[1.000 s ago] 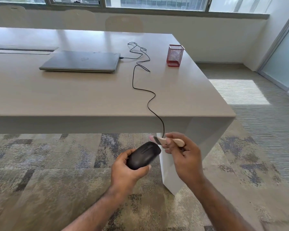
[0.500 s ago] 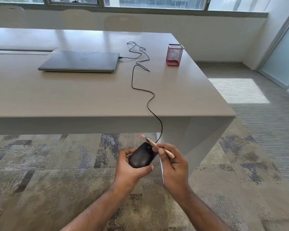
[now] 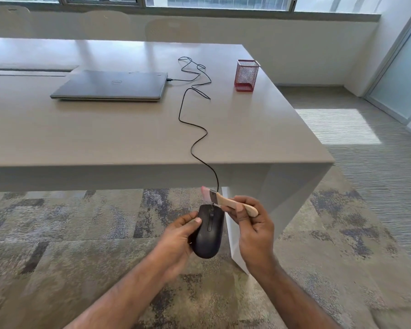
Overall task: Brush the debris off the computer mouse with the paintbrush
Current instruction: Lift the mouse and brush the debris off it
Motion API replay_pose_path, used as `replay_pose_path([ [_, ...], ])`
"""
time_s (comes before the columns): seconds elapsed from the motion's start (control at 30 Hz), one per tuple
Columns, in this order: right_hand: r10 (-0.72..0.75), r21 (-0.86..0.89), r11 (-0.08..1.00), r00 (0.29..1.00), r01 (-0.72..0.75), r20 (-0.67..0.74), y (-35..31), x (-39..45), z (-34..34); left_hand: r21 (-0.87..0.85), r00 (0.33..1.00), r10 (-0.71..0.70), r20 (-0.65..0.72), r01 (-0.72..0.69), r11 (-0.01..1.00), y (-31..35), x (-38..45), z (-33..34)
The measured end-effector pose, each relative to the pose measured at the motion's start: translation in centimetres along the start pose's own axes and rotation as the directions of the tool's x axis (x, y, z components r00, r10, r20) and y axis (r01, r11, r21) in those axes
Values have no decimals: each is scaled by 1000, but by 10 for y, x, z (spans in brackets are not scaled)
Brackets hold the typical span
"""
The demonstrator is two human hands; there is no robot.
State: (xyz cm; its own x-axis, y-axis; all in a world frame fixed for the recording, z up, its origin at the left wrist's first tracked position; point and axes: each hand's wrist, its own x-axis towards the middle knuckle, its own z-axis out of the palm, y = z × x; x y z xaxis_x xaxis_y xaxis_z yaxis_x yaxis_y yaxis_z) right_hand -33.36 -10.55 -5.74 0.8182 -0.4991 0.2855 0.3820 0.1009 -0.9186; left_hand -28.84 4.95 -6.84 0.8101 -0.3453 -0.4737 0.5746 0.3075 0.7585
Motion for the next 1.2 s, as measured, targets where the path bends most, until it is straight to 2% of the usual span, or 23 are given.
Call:
replay_pose_path([
  [0.2,-31,-46,999,996,27,-80,-10,7,-13,-50,999,-48,-4,48,998,4,2,-4],
  [0.3,-104,-98,990,992,97,-75,-15,10,-24,-51,998,-65,-18,64,997,7,3,-6],
  [0.37,-101,-109,990,993,94,-58,-17,9,-29,-63,997,-65,-31,63,996,8,6,-8],
  [0.53,-43,-154,987,998,52,55,-20,-2,-35,-73,998,-19,-52,15,997,12,9,-7],
  [0.8,14,-19,1000,980,-10,197,-37,-10,-41,-64,994,22,-111,-29,998,12,13,-12],
  [0.93,60,-56,997,948,-44,313,-41,-11,-46,-61,991,31,-128,-39,997,12,17,-13],
  [1.03,40,-90,996,954,-14,296,-43,-7,-48,-57,991,29,-128,-37,998,12,18,-14],
  [1.2,-89,-255,955,963,155,253,-48,3,-46,-25,994,8,-106,-11,1000,13,19,-14],
])
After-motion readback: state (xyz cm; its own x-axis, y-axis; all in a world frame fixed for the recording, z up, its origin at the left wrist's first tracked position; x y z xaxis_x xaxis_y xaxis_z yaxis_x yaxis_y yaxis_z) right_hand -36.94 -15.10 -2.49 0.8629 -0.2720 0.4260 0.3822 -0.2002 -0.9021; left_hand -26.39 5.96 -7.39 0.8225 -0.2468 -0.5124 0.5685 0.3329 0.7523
